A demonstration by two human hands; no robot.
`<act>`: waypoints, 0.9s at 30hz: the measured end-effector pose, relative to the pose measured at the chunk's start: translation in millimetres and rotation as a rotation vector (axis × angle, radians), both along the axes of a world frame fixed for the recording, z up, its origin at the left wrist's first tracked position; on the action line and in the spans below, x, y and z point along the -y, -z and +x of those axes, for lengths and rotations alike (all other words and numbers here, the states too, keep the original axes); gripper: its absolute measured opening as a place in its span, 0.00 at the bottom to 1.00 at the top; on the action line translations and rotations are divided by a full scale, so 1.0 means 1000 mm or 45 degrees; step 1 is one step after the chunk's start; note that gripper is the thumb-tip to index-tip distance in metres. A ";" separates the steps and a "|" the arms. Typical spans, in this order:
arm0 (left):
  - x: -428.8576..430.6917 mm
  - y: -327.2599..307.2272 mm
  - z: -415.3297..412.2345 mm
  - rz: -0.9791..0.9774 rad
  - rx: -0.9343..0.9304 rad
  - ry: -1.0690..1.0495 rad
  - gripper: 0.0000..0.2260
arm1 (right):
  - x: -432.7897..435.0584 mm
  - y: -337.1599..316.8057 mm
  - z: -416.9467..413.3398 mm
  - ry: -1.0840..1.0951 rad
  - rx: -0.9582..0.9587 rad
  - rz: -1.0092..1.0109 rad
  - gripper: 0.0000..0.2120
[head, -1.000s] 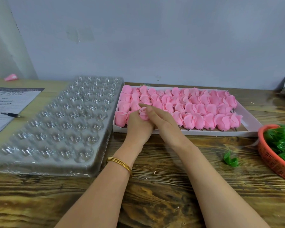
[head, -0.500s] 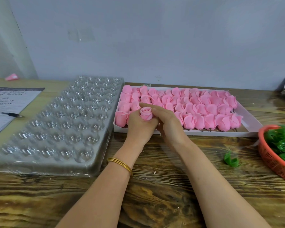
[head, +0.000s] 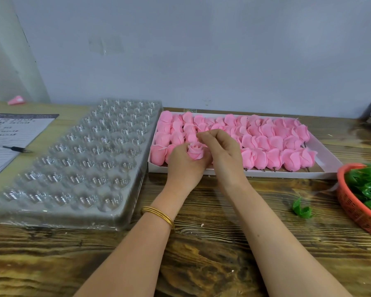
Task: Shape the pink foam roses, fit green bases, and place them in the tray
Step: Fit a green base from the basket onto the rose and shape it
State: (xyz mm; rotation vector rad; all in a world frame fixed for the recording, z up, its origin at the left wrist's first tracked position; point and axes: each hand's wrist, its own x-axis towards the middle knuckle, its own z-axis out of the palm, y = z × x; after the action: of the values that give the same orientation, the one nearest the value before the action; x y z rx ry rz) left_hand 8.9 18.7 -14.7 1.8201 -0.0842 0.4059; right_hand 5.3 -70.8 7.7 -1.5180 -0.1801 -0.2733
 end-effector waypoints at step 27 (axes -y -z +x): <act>0.001 -0.002 0.000 0.250 0.085 -0.008 0.18 | -0.010 0.007 -0.005 0.081 0.108 -0.239 0.08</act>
State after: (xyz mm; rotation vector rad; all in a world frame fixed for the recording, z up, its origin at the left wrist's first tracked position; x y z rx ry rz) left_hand 8.5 17.3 -13.1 2.0003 -0.1697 0.4764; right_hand 0.6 -60.7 0.3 -1.7016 -0.2299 -0.3806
